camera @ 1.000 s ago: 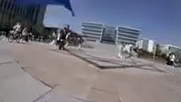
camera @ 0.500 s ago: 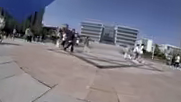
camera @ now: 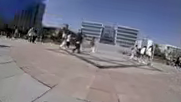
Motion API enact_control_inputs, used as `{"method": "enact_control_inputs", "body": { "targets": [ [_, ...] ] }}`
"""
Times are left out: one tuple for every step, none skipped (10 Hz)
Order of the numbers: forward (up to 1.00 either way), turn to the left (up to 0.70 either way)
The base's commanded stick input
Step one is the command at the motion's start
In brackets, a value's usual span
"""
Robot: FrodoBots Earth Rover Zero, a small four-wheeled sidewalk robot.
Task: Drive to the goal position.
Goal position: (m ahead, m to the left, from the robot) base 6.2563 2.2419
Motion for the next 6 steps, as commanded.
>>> {"method": "enact_control_inputs", "body": {
  "targets": [
    [1.0,0.0],
    [1.0,0.0],
    [1.0,0.0],
    [1.0,0.0],
    [1.0,0.0],
    [1.0,0.0]
  ]
}}
